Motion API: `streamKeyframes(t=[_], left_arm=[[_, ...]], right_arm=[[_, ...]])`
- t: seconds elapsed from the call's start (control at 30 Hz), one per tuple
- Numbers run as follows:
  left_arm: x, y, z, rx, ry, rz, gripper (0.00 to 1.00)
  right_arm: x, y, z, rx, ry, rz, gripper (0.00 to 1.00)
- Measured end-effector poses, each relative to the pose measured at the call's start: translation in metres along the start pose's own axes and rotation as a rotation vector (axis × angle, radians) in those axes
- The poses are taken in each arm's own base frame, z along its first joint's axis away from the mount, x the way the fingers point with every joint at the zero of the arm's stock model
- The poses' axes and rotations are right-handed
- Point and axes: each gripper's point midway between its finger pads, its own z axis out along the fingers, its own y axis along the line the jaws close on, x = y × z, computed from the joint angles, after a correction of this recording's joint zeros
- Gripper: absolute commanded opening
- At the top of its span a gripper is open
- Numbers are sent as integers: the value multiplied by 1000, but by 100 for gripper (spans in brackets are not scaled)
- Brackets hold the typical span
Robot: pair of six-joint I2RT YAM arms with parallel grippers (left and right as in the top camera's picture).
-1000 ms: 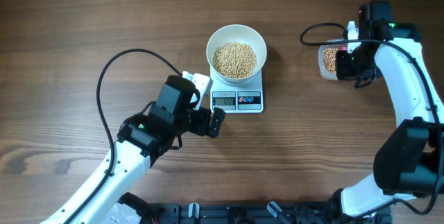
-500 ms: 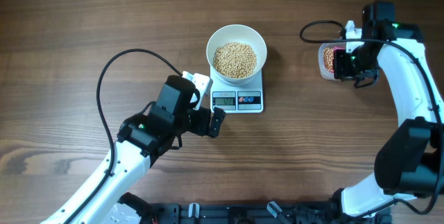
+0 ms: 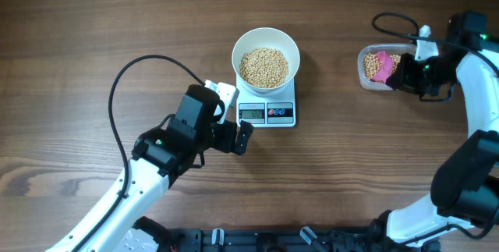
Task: Scoop item into bowl and weigh 150g on scale
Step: 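Lower the pink scoop into the tub and drag through soybeans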
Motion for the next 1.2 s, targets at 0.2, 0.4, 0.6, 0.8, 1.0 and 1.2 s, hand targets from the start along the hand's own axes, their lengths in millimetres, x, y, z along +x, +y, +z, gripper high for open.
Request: streamKeyframes(t=[0.2,0.4,0.6,0.8,1.0,1.2], left_arm=[[0,0,0,0,0,0,100],[0,0,0,0,0,0,100],[0,0,0,0,0,0,100],[0,0,0,0,0,0,100],[0,0,0,0,0,0,100],[0,0,0,0,0,0,100]], right_arm=[[7,0,8,-83,1,38,4],[8,1,6,-153,-9,74,4],[6,1,0,-224,-32,109,4],[6,-3,-5,-251,-42,139,4],[6,-9,-9,-259,-48,164,4],[7,-16,-13,-268,-56,197,4]])
